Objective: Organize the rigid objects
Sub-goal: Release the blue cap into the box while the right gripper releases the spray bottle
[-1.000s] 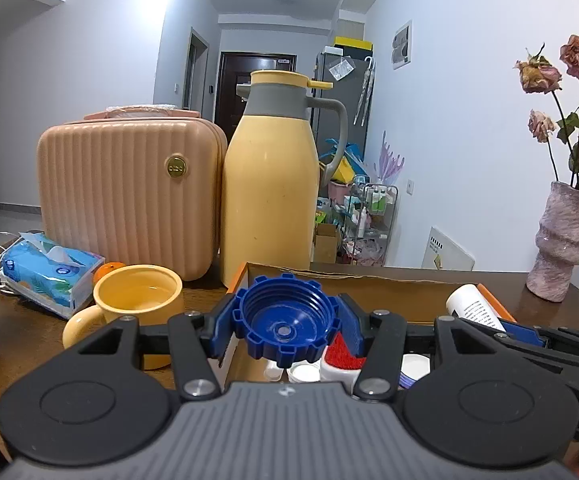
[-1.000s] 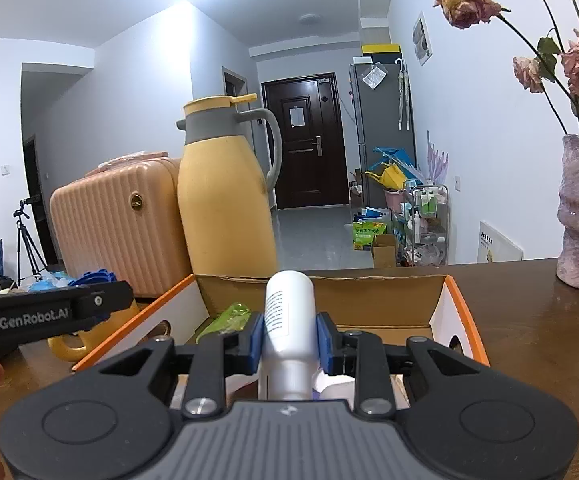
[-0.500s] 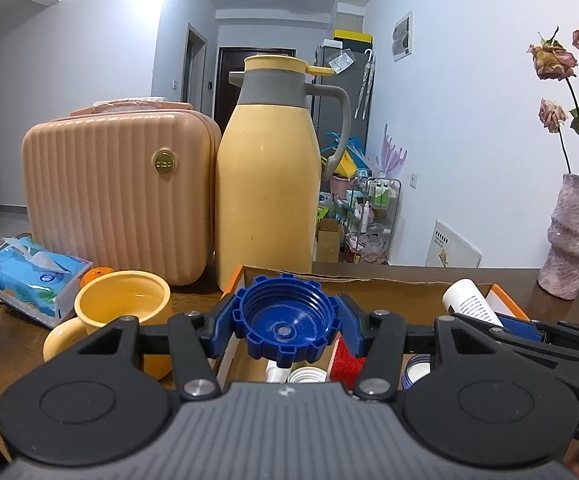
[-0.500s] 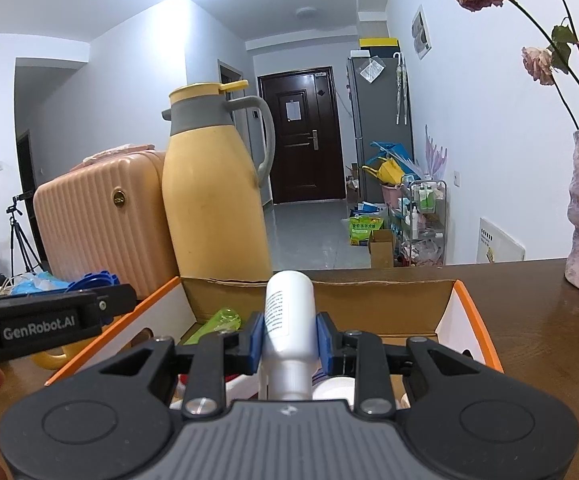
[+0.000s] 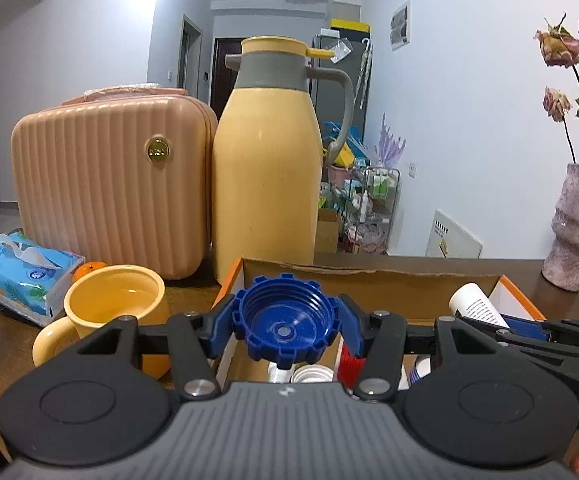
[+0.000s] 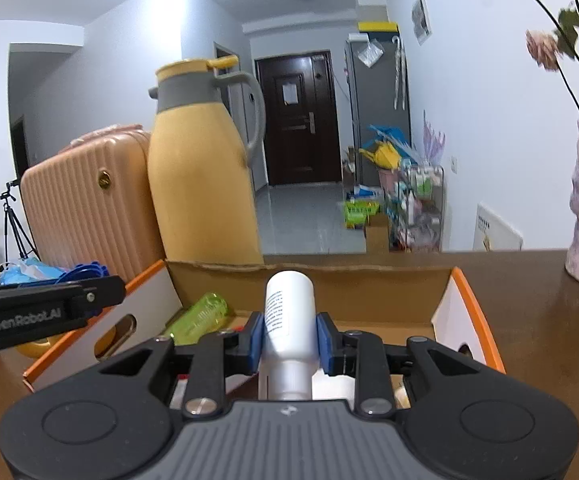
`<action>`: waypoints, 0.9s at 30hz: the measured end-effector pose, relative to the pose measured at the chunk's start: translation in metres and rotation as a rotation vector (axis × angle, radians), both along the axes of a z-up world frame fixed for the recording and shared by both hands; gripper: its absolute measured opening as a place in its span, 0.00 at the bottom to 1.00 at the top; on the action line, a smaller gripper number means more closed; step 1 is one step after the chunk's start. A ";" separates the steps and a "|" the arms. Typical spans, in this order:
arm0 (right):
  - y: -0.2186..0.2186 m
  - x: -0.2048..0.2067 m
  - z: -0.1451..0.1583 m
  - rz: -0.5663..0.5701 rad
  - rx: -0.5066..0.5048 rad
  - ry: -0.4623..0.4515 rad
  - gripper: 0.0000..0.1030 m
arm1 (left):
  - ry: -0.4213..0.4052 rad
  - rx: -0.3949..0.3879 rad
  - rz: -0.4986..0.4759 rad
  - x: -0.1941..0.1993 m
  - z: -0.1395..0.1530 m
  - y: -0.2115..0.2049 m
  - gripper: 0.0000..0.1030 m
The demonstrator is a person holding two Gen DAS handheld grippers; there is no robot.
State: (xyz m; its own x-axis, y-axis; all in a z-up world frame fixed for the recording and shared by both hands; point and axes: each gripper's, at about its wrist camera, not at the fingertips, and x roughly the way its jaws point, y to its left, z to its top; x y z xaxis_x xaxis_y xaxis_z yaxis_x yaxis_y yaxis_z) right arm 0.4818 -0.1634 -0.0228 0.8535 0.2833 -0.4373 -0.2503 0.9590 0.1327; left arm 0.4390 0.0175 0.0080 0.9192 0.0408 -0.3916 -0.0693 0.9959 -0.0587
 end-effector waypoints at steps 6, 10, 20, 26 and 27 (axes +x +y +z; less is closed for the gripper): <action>-0.008 -0.003 0.002 -0.061 -0.011 -0.002 0.72 | -0.007 0.034 0.048 -0.003 -0.001 -0.001 1.00; -0.014 -0.006 0.004 -0.090 -0.022 -0.022 0.96 | -0.009 0.040 0.078 -0.003 0.000 0.001 1.00; -0.018 -0.006 0.004 -0.113 -0.029 -0.024 1.00 | 0.016 0.028 0.094 0.001 -0.004 0.006 1.00; -0.017 -0.008 0.006 -0.112 -0.029 -0.029 1.00 | 0.015 0.022 0.095 0.000 -0.003 0.007 1.00; -0.017 -0.009 0.007 -0.111 -0.030 -0.032 1.00 | 0.015 0.020 0.094 -0.001 -0.003 0.007 1.00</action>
State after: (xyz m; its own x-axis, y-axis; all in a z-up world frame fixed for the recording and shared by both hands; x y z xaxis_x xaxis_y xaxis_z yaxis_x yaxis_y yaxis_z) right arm 0.4724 -0.1807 -0.0160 0.8927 0.1735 -0.4159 -0.1459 0.9845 0.0976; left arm 0.4384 0.0247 0.0054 0.9049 0.1348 -0.4037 -0.1636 0.9858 -0.0374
